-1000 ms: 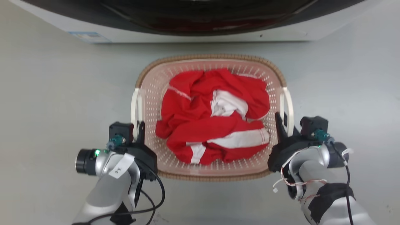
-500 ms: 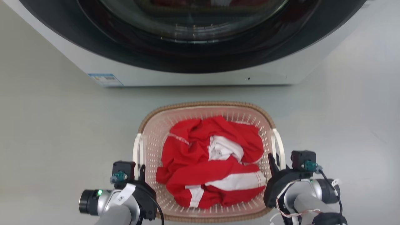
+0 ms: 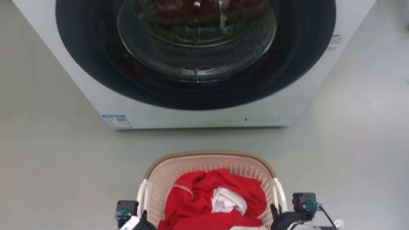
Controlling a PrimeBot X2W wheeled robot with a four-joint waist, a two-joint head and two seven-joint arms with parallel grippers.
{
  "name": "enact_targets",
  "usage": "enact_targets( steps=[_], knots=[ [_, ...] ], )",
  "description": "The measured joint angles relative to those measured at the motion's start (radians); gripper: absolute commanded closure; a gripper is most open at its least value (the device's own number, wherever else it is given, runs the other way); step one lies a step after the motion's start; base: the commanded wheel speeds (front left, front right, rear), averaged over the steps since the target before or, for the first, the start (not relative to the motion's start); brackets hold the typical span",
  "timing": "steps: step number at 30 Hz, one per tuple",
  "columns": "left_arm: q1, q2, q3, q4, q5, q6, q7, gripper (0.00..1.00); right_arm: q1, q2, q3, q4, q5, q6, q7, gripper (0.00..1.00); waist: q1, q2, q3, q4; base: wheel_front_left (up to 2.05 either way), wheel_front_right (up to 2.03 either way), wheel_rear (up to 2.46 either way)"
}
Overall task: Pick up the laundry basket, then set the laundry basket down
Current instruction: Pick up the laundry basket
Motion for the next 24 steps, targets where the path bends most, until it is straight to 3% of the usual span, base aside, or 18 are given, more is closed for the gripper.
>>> enact_targets(
  steps=[24],
  knots=[
    [0.129, 0.011, -0.082, 0.002, -0.063, -0.001, 0.103, 1.00, 0.102, -0.003, 0.132, 0.008, 0.170, -0.011, 0.092, 1.00, 0.0001, 0.0001, -0.202, -0.005, 0.00, 0.00, 0.00]
  ],
)
